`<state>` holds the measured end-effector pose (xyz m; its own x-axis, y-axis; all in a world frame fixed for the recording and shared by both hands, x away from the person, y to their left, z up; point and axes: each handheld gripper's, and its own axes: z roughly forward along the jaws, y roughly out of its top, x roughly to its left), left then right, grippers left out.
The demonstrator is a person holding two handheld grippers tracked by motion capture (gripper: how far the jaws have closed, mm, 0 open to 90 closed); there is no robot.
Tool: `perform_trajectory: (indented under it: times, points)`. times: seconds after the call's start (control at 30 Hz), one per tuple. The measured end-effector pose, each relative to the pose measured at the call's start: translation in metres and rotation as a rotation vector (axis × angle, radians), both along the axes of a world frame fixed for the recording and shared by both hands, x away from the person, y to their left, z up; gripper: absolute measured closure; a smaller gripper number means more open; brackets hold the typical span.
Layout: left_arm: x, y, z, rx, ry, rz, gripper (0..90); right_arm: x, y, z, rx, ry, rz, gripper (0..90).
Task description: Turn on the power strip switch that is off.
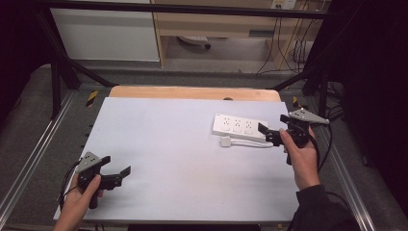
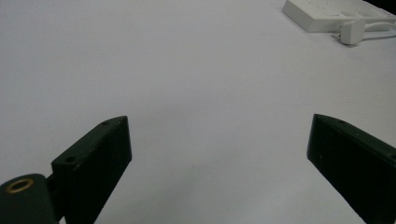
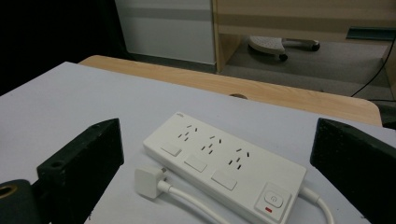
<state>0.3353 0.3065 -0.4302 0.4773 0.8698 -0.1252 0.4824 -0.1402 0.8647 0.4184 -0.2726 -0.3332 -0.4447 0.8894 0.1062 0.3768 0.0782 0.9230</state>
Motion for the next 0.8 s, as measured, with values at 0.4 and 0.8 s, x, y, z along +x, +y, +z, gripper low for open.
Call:
perform_trajectory:
  times: [0.4, 0.8]
  points:
    - [0.0, -0.003, -0.001, 0.005, 0.004, -0.02, 6.6, 0.021, 0.008, 0.004, -0.017, 0.0, -0.016, 4.7]
    - [-0.001, 0.0, 0.0, -0.002, 0.004, -0.018, 6.6, 0.046, 0.01, -0.003, 0.052, 0.006, -0.048, 6.4]
